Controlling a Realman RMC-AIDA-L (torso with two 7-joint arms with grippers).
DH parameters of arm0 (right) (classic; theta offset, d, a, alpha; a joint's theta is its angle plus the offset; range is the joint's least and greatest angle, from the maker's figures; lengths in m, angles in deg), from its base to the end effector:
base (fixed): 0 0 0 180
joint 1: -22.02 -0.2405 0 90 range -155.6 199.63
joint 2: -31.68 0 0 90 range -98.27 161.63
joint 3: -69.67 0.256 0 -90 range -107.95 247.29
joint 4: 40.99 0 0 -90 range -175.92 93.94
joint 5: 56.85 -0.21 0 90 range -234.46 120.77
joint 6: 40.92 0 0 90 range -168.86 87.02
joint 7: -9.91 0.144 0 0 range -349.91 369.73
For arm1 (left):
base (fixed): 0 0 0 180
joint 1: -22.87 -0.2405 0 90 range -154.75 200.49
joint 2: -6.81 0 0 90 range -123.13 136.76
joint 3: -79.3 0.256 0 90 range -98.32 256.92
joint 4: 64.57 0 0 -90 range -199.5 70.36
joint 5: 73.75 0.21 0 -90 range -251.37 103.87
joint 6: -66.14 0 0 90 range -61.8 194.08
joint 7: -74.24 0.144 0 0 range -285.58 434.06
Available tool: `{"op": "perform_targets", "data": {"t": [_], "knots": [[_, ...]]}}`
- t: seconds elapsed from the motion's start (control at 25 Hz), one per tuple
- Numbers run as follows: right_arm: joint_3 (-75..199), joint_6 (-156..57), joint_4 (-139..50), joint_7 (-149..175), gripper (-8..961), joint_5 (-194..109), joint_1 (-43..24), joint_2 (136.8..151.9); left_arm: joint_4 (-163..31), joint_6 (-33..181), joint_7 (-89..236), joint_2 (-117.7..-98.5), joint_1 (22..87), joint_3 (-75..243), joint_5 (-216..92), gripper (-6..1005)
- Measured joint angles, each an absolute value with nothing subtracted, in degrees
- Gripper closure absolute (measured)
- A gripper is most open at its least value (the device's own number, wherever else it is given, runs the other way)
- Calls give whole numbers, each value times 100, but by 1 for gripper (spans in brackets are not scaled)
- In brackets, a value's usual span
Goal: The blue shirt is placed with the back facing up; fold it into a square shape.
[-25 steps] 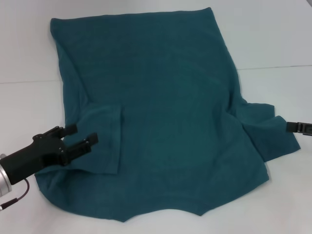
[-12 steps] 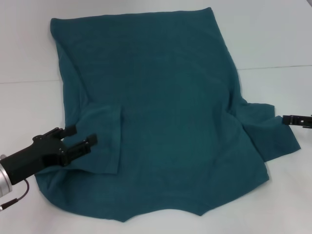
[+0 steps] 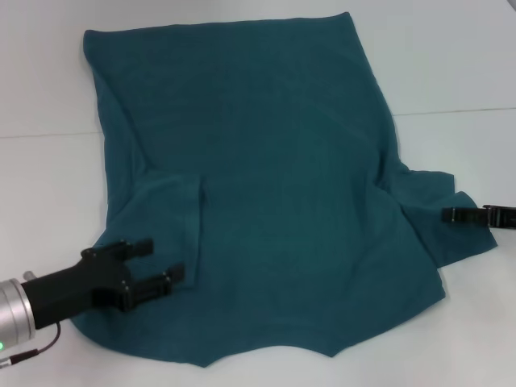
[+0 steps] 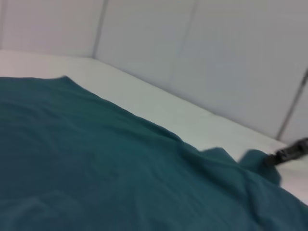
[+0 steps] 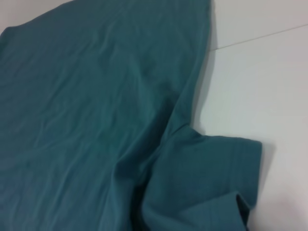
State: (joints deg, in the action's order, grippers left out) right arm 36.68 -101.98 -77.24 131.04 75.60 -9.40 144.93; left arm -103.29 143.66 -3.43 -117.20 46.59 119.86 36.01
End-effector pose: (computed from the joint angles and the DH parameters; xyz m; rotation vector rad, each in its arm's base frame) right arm 0.3592 0.3726 0.0586 -1.9666 1.4841 0.3246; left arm -0.2896 0.3178 -0.0242 -2.4897 -0.7851 -0.6800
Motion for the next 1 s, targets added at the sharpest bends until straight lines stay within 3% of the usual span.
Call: {"op": "perform_targets", "data": {"t": [0.8, 1.0], "knots": [[3640, -10197, -7756, 13102, 77, 7544, -920, 14518, -10570, 15357, -141, -11701, 4678, 11964, 4200, 211], [3667, -10210, -7785, 13102, 302, 7530, -877, 14522, -10571, 15389, -145, -11702, 4678, 11935, 4200, 211]]}}
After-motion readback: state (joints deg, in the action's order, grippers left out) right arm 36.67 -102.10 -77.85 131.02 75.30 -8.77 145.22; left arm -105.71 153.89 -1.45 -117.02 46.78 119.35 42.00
